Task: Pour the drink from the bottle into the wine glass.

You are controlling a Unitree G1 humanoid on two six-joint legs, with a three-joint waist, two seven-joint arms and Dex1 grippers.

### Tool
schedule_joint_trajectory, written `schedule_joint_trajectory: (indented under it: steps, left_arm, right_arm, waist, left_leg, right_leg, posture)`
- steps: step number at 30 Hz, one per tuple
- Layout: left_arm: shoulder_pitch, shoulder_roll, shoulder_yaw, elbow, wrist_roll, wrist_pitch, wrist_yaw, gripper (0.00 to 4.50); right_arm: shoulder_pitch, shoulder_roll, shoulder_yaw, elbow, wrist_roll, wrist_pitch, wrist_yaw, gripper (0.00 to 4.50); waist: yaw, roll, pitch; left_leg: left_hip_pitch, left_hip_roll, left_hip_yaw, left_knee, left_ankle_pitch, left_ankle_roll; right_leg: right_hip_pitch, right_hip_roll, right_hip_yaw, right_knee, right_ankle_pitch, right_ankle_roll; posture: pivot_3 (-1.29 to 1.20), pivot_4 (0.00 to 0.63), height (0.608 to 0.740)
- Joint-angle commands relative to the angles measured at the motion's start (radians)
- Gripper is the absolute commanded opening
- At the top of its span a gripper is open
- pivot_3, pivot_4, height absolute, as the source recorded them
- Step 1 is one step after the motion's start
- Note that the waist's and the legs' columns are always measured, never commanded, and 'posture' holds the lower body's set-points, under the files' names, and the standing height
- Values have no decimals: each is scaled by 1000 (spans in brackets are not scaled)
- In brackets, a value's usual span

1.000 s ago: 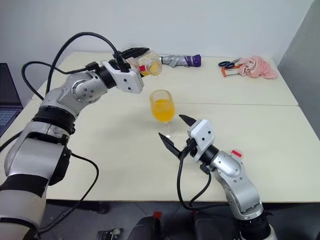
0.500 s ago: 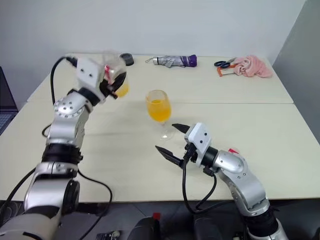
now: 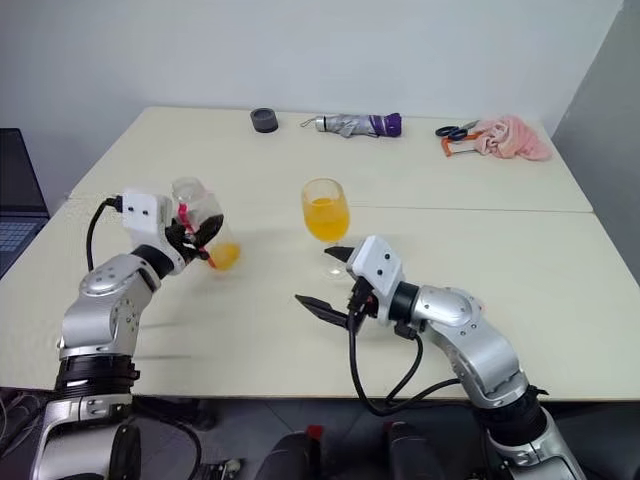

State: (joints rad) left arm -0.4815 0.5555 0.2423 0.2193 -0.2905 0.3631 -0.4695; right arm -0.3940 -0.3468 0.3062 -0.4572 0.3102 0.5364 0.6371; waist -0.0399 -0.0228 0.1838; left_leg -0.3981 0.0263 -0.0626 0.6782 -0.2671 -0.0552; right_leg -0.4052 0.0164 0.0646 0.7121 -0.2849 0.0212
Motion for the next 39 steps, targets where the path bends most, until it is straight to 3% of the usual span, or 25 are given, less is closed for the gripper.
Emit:
schedule_joint_trajectory:
  steps: [1, 8, 16, 26, 32, 39]
  left_arm:
    - [9, 6, 35, 20, -4, -18, 10, 1870]
    - [6, -3, 38, 64, 7, -26, 27, 1870]
    - [17, -21, 38, 46, 7, -69, 33, 4418]
    - [85, -29, 34, -12, 29, -111, 37, 4480]
    - [156, -35, 35, -54, 42, -143, 44, 4480]
    - [303, -84, 76, -193, -3, -58, 103, 4480]
  right_arm:
    - [-23, 10, 16, -20, -4, -13, 11, 4500]
    - [-25, 10, 14, -20, 7, -18, 39, 4500]
    - [-29, 3, 6, -13, 0, -12, 43, 4500]
    - [30, -49, -2, -12, -11, -58, 73, 4500]
    - [141, -81, -43, 21, -36, -138, 56, 4500]
    - [313, -8, -141, 119, -58, -300, -46, 4500]
  waist:
    - [0, 0, 0]
    - [1, 0, 0]
    - [1, 0, 0]
    - [6, 0, 0]
    - [6, 0, 0]
    - [6, 0, 0]
  left_leg:
    - [0, 0, 0, 0, 0, 0]
    - [1, 0, 1, 0, 0, 0]
    - [0, 0, 1, 0, 0, 0]
    - [0, 0, 1, -1, 0, 0]
    - [0, 0, 1, -2, 0, 0]
    - [0, 1, 2, -2, 0, 0]
  right_leg:
    - [0, 0, 0, 0, 0, 0]
    - [0, 0, 0, 0, 0, 0]
    - [0, 0, 0, 0, 0, 0]
    - [0, 0, 1, -1, 0, 0]
    - [0, 0, 1, -2, 0, 0]
    - [0, 0, 2, -3, -1, 1]
  posture:
    - [0, 150, 740]
    - [0, 150, 740]
    - [0, 150, 740]
    - [0, 150, 740]
    - [0, 150, 740]
    - [0, 150, 740]
